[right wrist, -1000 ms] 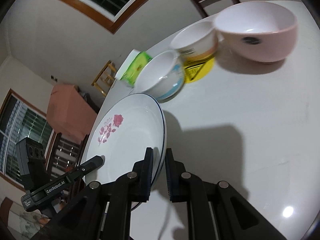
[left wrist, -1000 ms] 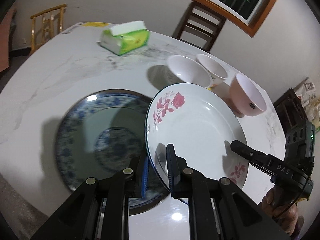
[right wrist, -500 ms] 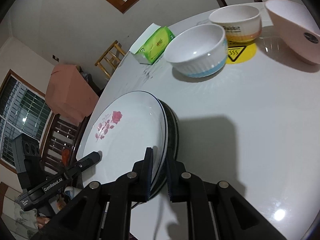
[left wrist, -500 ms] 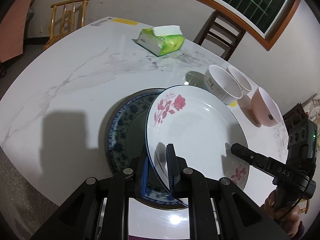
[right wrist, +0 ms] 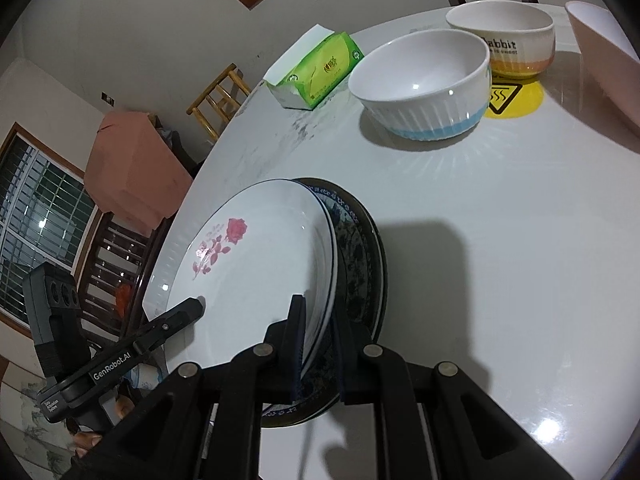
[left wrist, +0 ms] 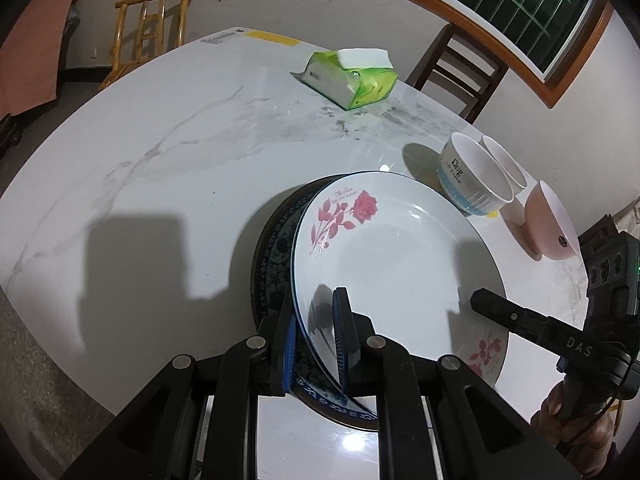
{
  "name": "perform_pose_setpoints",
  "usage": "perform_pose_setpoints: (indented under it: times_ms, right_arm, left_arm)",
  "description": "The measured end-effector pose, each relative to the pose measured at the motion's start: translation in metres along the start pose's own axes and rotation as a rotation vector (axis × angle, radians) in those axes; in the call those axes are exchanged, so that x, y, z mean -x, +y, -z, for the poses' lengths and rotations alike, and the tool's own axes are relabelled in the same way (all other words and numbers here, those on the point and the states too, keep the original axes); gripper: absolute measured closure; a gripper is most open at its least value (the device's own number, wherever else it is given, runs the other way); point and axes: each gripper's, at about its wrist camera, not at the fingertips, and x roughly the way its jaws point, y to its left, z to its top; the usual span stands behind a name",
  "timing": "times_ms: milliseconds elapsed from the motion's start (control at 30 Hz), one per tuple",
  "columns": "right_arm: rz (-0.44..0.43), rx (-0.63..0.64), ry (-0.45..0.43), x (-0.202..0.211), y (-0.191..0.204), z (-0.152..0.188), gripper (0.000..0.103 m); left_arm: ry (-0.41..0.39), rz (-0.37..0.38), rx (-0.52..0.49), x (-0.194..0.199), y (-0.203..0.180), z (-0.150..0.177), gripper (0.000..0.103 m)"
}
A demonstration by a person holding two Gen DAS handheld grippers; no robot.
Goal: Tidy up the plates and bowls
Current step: 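Lift the white plate with both grippers and lower it onto the blue stack, then open both grippers and pull back from the plate stack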
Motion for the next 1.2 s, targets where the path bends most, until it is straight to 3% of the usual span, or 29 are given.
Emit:
perform_pose_setpoints:
  times_ms: [967,1200]
  right_arm:
    - [0.046,0.061,-0.008,-0.004,0.007,0.003,0.088]
    - [0.146,0.178,-0.034,-0.006,0.022,0.008,0.087]
  left_arm:
    - [-0.007,-0.026,-0.026,-0.008,0.003,0.002,0.089]
    - [-0.019,-0.038,-0.042,-0.008,0.002,0.003,0.089]
